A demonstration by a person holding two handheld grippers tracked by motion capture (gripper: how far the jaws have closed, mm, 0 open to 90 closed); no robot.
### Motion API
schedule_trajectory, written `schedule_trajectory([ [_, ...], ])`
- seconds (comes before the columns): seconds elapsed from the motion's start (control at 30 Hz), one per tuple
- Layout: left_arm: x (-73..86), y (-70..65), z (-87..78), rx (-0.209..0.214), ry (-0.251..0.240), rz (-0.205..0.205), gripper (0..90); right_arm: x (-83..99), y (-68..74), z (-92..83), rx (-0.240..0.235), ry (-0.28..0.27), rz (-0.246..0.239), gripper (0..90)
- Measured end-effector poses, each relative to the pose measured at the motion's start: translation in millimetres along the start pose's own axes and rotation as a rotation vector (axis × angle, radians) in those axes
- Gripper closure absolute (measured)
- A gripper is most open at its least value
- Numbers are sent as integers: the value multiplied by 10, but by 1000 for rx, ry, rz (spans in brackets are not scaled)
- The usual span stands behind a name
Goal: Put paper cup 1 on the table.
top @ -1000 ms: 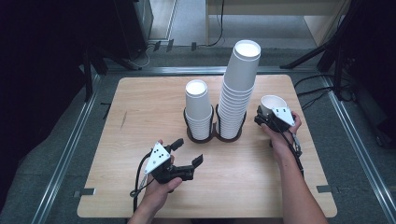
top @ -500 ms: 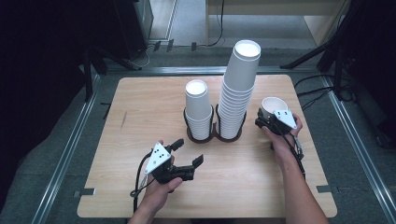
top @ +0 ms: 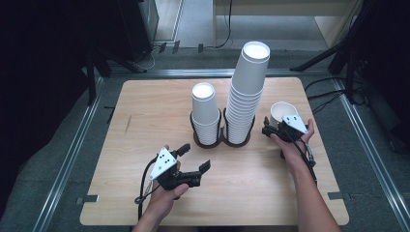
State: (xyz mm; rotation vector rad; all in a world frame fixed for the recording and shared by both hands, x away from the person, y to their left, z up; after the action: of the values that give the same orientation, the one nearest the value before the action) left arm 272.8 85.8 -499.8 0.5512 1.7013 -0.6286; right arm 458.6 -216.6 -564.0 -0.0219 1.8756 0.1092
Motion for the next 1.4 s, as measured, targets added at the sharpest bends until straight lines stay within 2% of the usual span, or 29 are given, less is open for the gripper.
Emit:
schedule_trajectory([
  [0.13,2,-2,2,1,1,0,96,17,13,-71,-26,2,-24,0],
  [0.5,39,-19,30,3,15,4,96,82,-104,-275,-46,-5,-18,0],
  [0.67,55,-27,43,4,19,2,96,114,-136,-380,-33,3,-35,0],
  [0.73,56,-21,41,1,22,1,96,115,-133,-435,-24,4,-59,0],
  [0.83,60,-9,44,-3,22,0,96,98,-115,-535,-32,-8,-66,0],
  [1.1,87,-36,67,4,31,7,96,-10,-114,-817,-51,-52,-43,0],
  [1.23,106,-51,79,6,38,8,96,-69,-104,-967,-40,-57,-86,0],
  [1.4,111,-54,81,6,41,11,96,-151,-80,-1114,-55,-76,-85,0],
])
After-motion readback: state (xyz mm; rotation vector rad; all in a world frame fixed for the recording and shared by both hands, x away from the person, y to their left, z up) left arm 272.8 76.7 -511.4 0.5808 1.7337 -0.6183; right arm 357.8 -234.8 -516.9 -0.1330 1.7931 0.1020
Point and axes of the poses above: each handheld gripper's, and its own axes: z roughly forward along the jaws, x roughly out of its underside, y roughly to its left, the point moved 7 cm from there along z, roughly forward along the jaws, and after that the axes turned 5 degrees about z, right-handed, at the moved point
